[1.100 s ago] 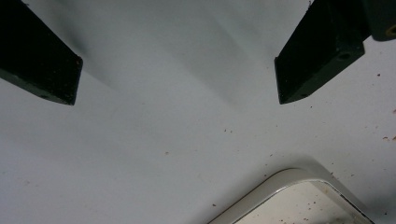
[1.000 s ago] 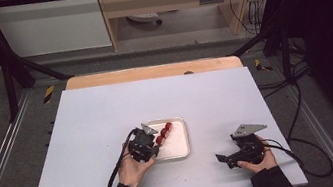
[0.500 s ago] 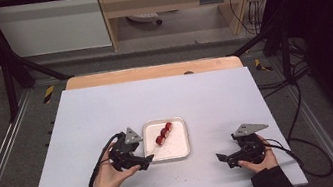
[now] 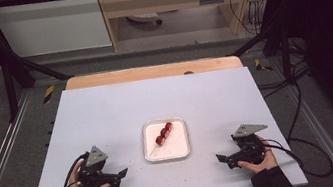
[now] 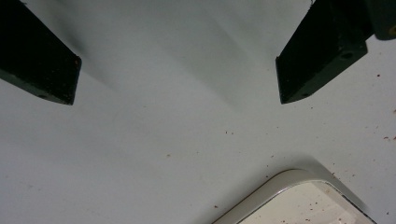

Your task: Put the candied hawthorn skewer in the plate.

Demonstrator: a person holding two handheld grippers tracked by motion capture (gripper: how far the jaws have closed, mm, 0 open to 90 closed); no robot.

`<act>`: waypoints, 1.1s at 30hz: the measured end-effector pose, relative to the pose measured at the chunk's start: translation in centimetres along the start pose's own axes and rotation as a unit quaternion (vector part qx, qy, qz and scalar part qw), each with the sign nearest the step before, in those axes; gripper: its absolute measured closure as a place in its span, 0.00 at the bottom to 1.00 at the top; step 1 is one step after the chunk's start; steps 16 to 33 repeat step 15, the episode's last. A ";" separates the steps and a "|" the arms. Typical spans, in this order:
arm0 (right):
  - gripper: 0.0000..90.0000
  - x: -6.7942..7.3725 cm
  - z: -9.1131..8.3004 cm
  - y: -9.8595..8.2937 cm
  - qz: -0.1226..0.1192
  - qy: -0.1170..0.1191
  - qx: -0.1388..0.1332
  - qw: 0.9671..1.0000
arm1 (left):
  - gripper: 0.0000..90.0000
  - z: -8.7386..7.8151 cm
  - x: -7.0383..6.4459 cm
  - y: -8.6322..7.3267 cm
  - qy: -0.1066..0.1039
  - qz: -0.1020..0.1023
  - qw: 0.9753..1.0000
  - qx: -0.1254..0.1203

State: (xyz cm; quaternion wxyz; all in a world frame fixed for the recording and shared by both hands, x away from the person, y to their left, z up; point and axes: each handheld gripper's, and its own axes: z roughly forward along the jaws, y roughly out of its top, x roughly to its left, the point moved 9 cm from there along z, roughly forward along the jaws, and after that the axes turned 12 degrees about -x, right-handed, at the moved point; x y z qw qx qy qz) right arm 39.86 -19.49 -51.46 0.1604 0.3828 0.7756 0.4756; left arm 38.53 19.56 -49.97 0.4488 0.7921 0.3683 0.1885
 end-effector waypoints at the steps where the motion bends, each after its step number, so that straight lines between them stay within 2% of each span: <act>1: 0.01 0.0 0.0 0.0 0.001 0.000 0.000 1.000 | 0.09 -0.2 0.3 -0.3 0.000 -0.003 1.000 -0.001; 6: 0.01 0.1 0.0 -0.1 0.001 0.002 0.003 1.000 | 0.08 -0.7 1.0 -1.3 -0.007 -0.010 1.000 -0.008; 10: 0.01 0.1 0.0 -0.1 -0.001 0.003 0.003 1.000 | 0.09 -0.8 1.3 -1.4 -0.006 -0.006 1.000 -0.012; 33: 0.01 0.2 0.0 -0.1 -0.001 0.005 0.002 1.000 | 0.09 -0.6 1.2 -1.5 -0.010 -0.005 1.000 -0.009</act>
